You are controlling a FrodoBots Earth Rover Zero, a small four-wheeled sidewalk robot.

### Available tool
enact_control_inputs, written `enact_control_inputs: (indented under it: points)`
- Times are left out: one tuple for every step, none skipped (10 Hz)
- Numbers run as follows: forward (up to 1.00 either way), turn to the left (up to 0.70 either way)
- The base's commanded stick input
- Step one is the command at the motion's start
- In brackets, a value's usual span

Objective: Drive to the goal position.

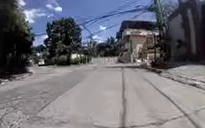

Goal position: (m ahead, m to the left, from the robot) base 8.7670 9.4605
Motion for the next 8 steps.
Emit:
enact_control_inputs:
  points:
    - [1.00, 0.00]
    - [1.00, 0.00]
    - [1.00, 0.07]
    - [1.00, 0.00]
    - [1.00, 0.00]
    - [1.00, 0.00]
    - [1.00, 0.00]
    - [1.00, 0.00]
